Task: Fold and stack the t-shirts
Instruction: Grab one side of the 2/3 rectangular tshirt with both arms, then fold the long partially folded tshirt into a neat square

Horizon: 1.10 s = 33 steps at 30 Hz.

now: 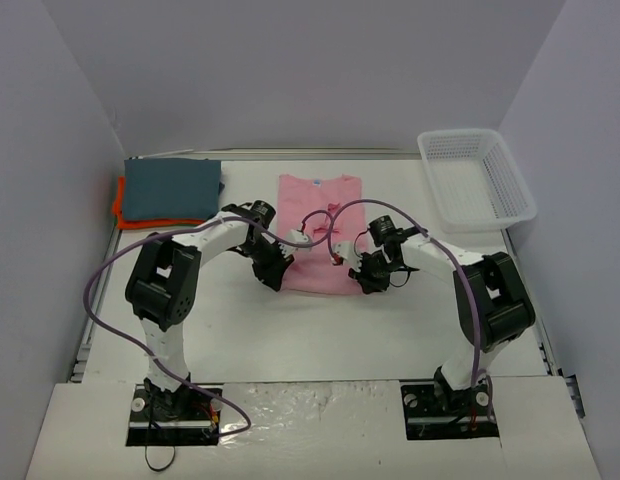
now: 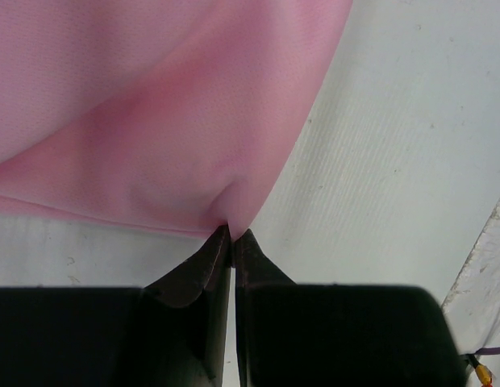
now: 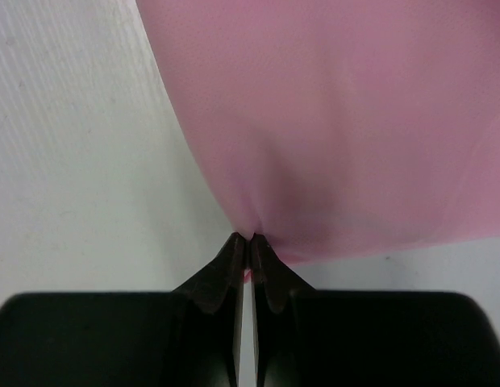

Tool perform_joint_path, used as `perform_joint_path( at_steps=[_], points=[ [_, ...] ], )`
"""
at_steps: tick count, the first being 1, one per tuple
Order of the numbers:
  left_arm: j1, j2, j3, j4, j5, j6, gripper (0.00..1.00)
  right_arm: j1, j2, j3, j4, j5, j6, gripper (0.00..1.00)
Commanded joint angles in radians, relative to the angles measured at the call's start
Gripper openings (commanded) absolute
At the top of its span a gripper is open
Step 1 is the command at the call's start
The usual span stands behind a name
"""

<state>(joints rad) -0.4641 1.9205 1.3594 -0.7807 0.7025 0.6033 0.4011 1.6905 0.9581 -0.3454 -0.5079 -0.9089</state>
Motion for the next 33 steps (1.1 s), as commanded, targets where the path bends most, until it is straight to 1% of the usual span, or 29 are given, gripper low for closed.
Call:
perform_joint_path(
  at_steps=[1,5,8,12,13,15,16,17,22,25,29,33],
  points=[
    [0.001,-0.072,0.047,-0.066,0.032,0.062,0.03,0.002,-0.058,0.036,-0.193,0.046,0.016,0.00],
    [-0.001,-0.109,0.052,-0.136,0.032,0.098,0.02,0.004,-0.117,0.071,-0.299,0.003,0.015,0.00],
    [-0.001,-0.155,0.041,-0.184,0.038,0.124,0.02,0.004,-0.191,0.082,-0.360,-0.018,0.010,0.00],
    [-0.002,-0.202,0.043,-0.267,0.096,0.176,0.02,0.004,-0.265,0.096,-0.429,-0.040,0.010,0.00],
    [-0.001,-0.209,0.049,-0.320,0.107,0.211,0.02,0.004,-0.276,0.099,-0.441,-0.044,0.008,0.00],
    [-0.004,-0.221,0.072,-0.377,0.142,0.249,0.02,0.004,-0.302,0.119,-0.487,-0.053,0.004,0.00],
    [-0.004,-0.224,0.081,-0.438,0.152,0.268,0.02,0.004,-0.308,0.125,-0.503,-0.067,-0.001,0.00],
    [-0.004,-0.229,0.087,-0.466,0.158,0.301,0.02,0.004,-0.319,0.133,-0.521,-0.073,-0.004,0.00],
    [-0.018,-0.256,0.116,-0.595,0.172,0.377,0.02,0.002,-0.353,0.175,-0.598,-0.080,-0.031,0.00],
    [-0.024,-0.275,0.122,-0.638,0.169,0.400,0.02,0.002,-0.357,0.200,-0.653,-0.092,-0.048,0.00],
    [-0.036,-0.299,0.138,-0.689,0.183,0.421,0.02,0.002,-0.357,0.273,-0.734,-0.139,-0.085,0.00],
    [-0.038,-0.327,0.156,-0.690,0.180,0.409,0.02,0.002,-0.347,0.333,-0.773,-0.153,-0.104,0.00]
  ],
)
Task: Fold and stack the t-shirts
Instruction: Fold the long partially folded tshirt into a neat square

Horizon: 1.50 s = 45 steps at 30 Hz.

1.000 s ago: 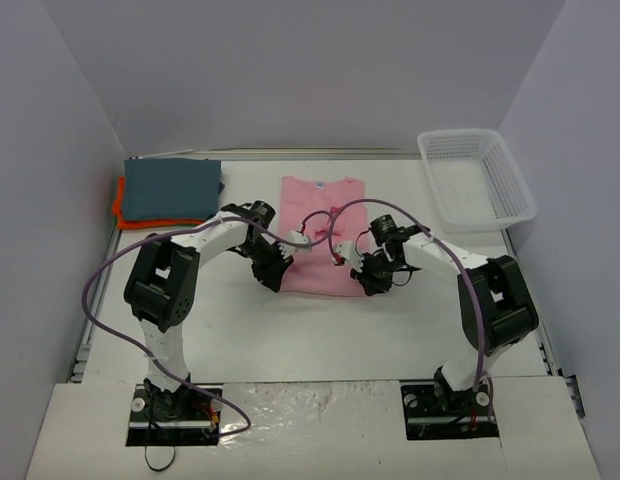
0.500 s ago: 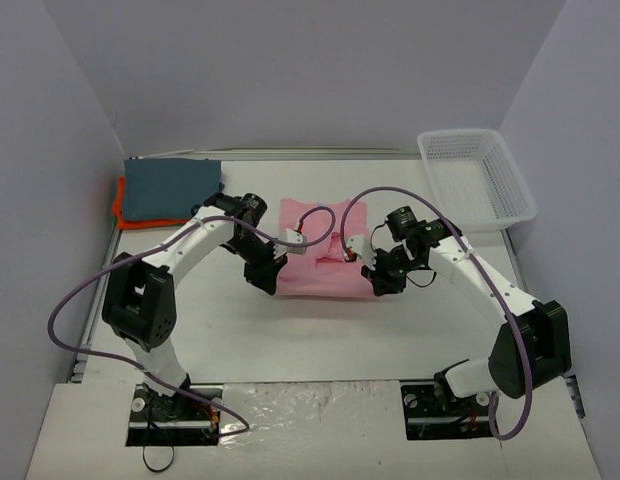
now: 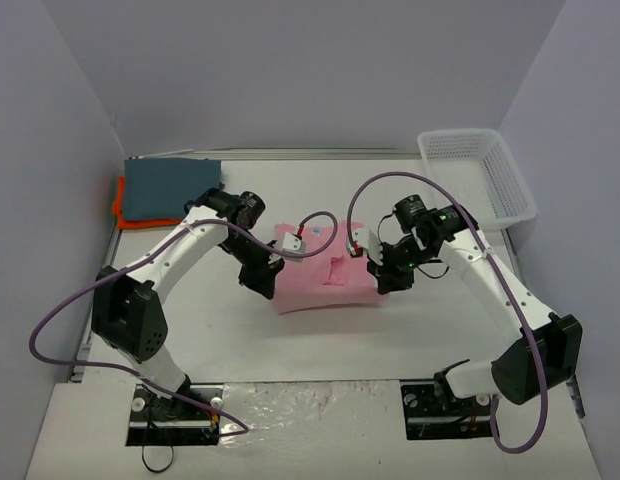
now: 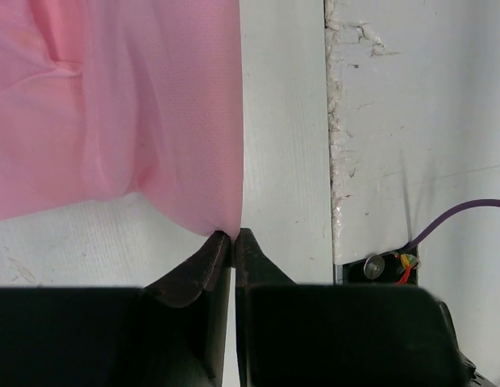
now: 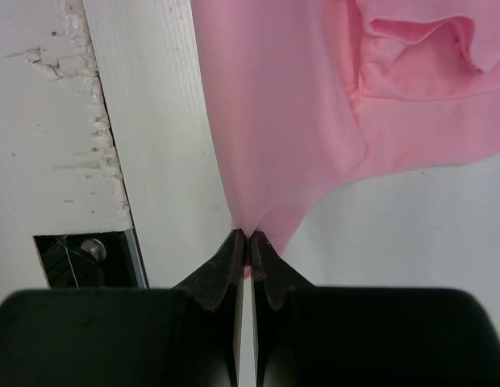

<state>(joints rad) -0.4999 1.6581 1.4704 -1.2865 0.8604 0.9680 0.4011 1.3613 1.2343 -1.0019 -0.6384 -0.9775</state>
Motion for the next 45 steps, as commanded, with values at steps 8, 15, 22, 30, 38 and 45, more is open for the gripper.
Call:
perform_joint_path(
  at_steps=[8,15,22,30,38,45],
  points=[
    [0.001,-0.052,0.113,-0.177,-0.029,0.023,0.02,-0.002,0.093,0.146,-0.103,0.028,-0.078,0.00],
    [0.021,0.034,0.230,-0.204,-0.049,0.037,0.02,-0.056,0.228,0.278,-0.090,0.028,-0.136,0.00],
    [0.052,0.124,0.344,-0.246,-0.054,0.070,0.02,-0.113,0.349,0.431,-0.061,-0.004,-0.155,0.00],
    [0.100,0.198,0.409,-0.249,-0.049,0.089,0.02,-0.120,0.490,0.562,-0.043,-0.029,-0.167,0.00],
    [0.155,0.305,0.519,-0.255,-0.041,0.106,0.02,-0.134,0.652,0.744,-0.012,-0.060,-0.162,0.00],
    [0.211,0.454,0.663,-0.275,-0.034,0.124,0.02,-0.148,0.847,0.959,0.042,-0.078,-0.141,0.00]
  ],
)
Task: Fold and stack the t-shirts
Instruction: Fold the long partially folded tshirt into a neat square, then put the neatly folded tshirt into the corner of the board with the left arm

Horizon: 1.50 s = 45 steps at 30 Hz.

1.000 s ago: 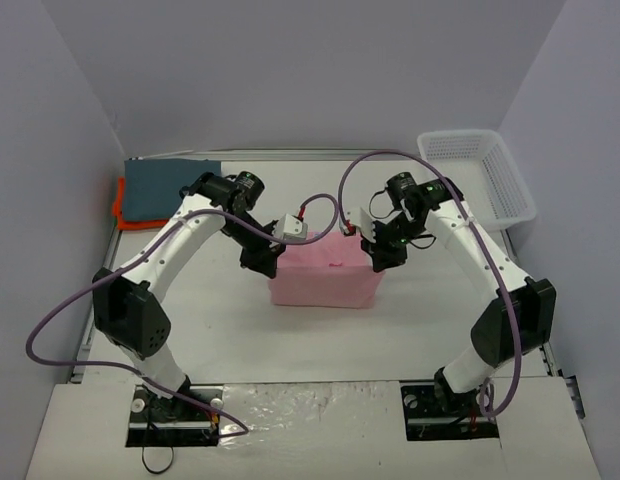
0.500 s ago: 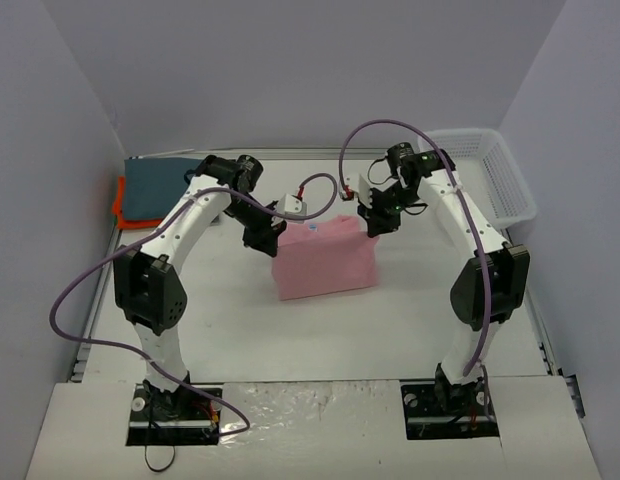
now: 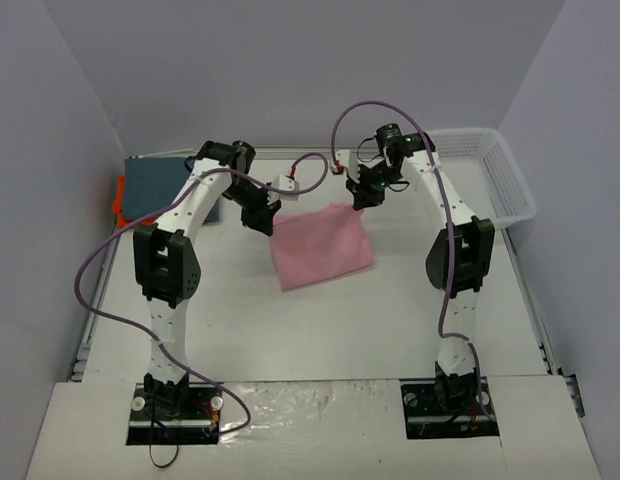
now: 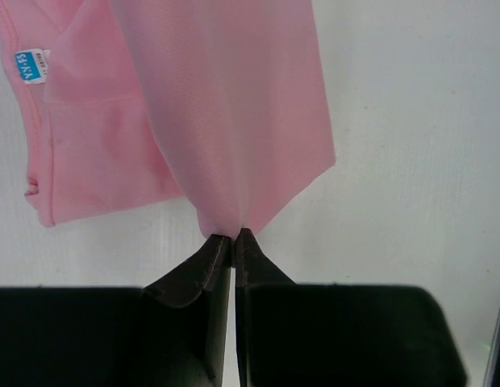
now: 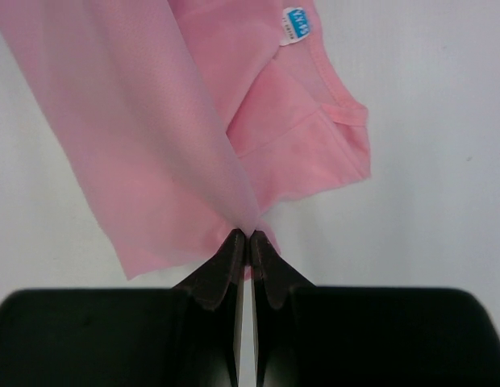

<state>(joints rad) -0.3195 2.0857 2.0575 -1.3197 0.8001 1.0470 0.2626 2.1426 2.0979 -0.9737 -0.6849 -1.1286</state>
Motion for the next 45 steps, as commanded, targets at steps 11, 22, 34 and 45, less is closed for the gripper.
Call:
perform_joint_path(
  at_steps=[11,22,34,45],
  points=[
    [0.114,0.211,0.159,0.204,-0.137,-0.312,0.93,-0.003,0.516,0.493,0.389,0.097,0.345,0.42],
    [0.114,-0.206,-0.269,0.674,-0.372,-0.648,0.94,0.023,0.008,-0.156,0.627,0.226,0.377,0.46],
    [0.148,-0.371,-0.417,0.712,-0.369,-0.916,0.94,0.217,-0.331,-0.469,0.609,0.584,0.431,0.51],
    [0.364,-0.527,-0.634,0.815,-0.237,-1.096,0.94,0.546,-0.356,-0.644,0.563,0.668,0.467,0.52]
  ],
)
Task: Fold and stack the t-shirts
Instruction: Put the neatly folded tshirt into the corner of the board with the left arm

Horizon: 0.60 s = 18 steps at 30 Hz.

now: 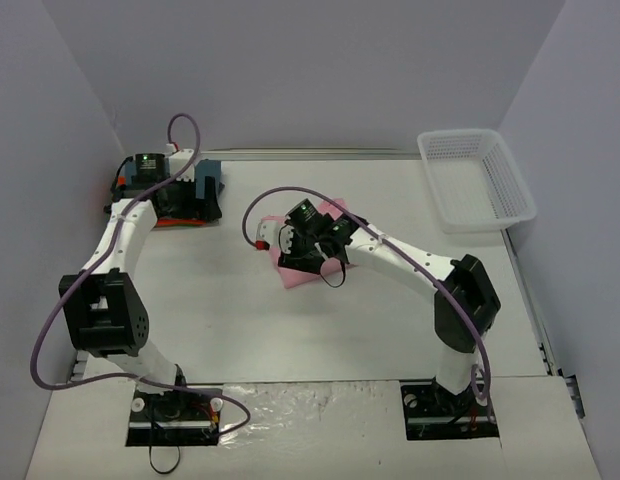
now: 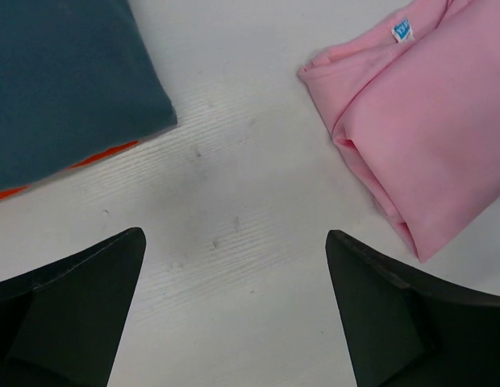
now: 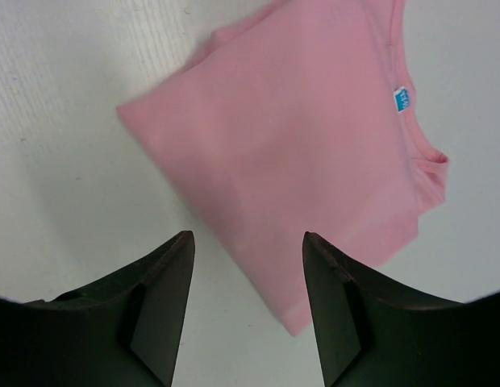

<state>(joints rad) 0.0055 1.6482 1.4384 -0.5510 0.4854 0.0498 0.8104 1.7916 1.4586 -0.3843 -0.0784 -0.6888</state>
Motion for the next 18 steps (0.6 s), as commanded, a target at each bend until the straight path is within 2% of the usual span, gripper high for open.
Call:
perform_joint_path(
  at_steps=[1,9,18],
  points=[
    [0.048,-0.094,-0.045,0.052,0.106,-0.106,0.94,0.013,0.002,-0.006,-0.028,0.066,0.025,0.52],
    [0.053,-0.166,-0.170,0.126,0.242,-0.183,0.94,0.075,0.095,0.019,-0.025,0.075,0.021,0.52],
    [0.079,-0.192,-0.245,0.209,0.271,-0.231,0.94,0.156,0.268,0.100,-0.025,0.072,0.028,0.51]
  ],
)
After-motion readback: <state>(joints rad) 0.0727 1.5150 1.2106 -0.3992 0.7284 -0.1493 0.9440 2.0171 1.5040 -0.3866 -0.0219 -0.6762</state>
